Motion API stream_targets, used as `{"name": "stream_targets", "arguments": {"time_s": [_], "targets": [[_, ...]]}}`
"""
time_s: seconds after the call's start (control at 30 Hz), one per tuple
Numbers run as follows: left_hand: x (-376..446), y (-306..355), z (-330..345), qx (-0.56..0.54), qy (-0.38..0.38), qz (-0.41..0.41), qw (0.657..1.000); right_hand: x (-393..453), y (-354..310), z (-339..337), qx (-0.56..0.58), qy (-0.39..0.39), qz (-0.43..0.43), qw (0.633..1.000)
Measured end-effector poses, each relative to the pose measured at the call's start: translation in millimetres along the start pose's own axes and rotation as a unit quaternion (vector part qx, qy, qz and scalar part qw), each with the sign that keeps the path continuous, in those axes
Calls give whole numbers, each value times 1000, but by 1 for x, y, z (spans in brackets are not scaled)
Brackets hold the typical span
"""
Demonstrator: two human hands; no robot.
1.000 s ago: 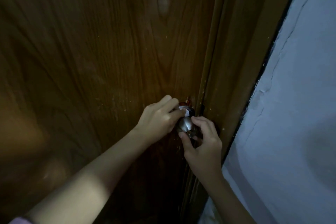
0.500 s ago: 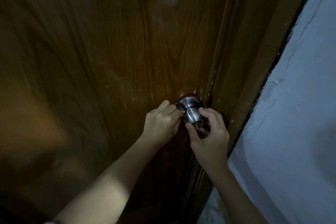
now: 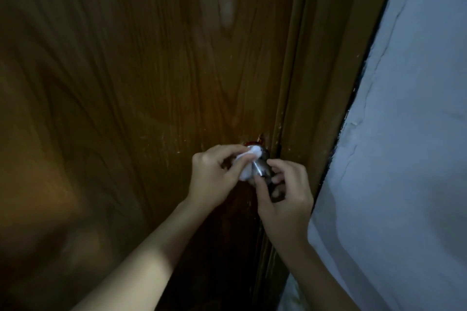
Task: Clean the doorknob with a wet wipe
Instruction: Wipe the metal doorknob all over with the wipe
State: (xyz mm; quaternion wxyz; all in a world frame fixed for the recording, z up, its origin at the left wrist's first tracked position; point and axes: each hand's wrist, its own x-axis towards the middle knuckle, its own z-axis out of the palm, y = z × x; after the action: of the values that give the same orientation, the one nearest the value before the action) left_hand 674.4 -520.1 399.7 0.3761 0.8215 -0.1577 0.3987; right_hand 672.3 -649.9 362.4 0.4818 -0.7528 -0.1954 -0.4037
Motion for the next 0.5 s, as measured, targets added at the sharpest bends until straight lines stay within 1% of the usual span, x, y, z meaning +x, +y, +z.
{"name": "stream_targets", "arguments": {"time_s": [0.07,0.13,0.17,0.2,0.23,0.27,0.3,0.33,0.37,0.43,0.5], "targets": [[2,13,5,-98,-52,-45,993,4,-6,1,26,0,-25,999],[0,17,10,-189,-93,-103,972,10,-6,-1,19,14,-29,999],[-1,16,11,-210,-102,-122,965,13,-4,-3,13,22,-26,999],[-2,15,11,-203,-98,-127,966,16,-2,-6,4,27,-25,999],[-2,11,11,-155,-86,-113,978,18,1,-10,-9,30,-28,999],[-2,7,11,-77,-79,-90,990,21,5,-13,-28,30,-36,999],[-2,4,12,8,-81,-72,994,25,7,-15,-49,21,-47,997],[-2,2,14,75,-90,-64,991,28,9,-16,-73,0,-58,996],[-2,0,16,117,-104,-68,985,32,10,-14,-99,-29,-65,993],[-3,-3,20,147,-120,-78,979,37,10,-7,-129,-97,-64,985],[-4,-4,23,150,-119,-71,979,41,10,1,-117,-171,-56,977]]}}
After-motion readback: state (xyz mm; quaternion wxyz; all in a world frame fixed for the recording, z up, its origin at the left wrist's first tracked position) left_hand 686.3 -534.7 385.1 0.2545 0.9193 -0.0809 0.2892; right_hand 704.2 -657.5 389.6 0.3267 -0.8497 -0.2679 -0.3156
